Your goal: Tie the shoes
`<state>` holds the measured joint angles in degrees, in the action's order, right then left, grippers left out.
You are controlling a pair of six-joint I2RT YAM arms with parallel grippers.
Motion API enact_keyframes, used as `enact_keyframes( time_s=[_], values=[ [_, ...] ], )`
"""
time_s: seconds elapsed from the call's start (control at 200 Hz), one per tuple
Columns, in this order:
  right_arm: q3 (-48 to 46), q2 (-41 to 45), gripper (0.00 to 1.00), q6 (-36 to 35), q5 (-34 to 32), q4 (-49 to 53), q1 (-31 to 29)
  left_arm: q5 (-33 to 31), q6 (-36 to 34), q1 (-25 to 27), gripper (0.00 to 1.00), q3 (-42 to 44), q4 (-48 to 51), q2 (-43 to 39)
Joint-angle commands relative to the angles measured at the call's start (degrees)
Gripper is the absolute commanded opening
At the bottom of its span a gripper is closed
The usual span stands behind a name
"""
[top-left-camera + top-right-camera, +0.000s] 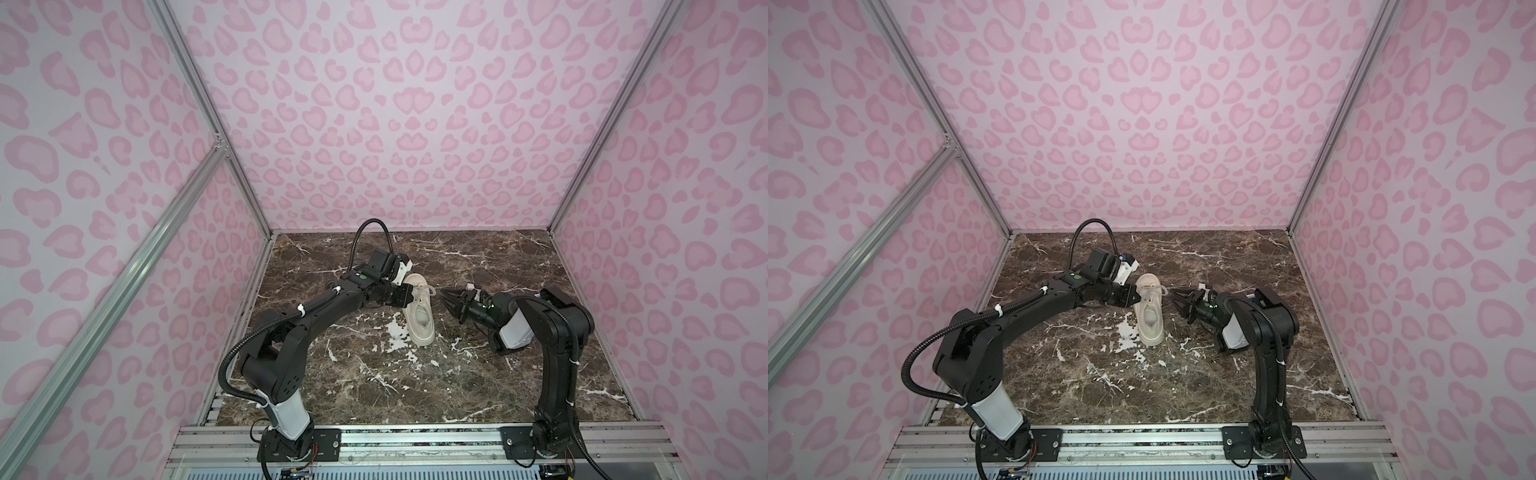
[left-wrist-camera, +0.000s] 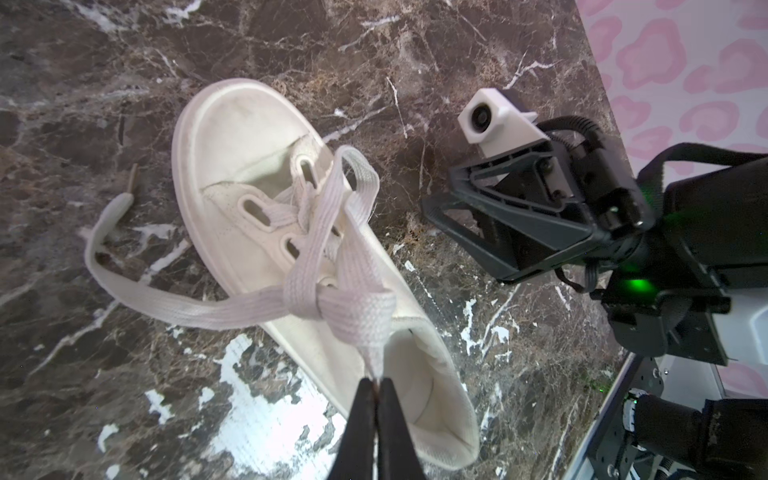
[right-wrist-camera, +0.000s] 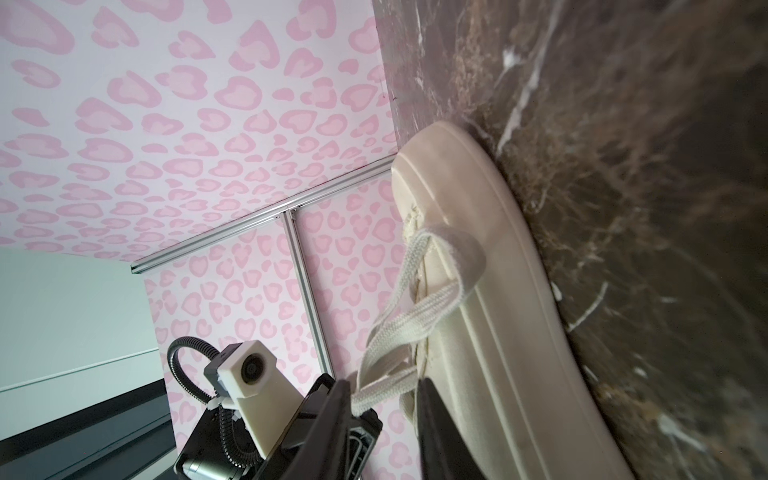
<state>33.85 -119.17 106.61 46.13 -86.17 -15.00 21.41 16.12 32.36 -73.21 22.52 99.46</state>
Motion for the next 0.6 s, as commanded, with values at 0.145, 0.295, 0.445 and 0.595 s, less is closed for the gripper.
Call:
enact_keyframes(
  time_s=[0.145,0.295,0.445,0.595],
  values=[
    [-1.34,10.97,0.34,-19.99,-2.26,19.14,1.09,1.24,0.44,0.06,0.03,-3.5,6.61,-3.49],
    [4.27,22.4,0.35,-40.42,-4.33,49.34,1.21,2.28,0.42,-0.06,0.03,-9.03,9.37,-3.27],
    [11.28,28.89,0.35,-57.62,-9.37,71.15,0.82,3.63,1.05,-0.16,0.03,-14.45,10.24,-1.36],
    [15.36,31.08,0.39,-70.11,-11.1,78.6,-0.21,4.66,1.39,-0.19,0.03,-20.02,10.93,1.22]
  ],
)
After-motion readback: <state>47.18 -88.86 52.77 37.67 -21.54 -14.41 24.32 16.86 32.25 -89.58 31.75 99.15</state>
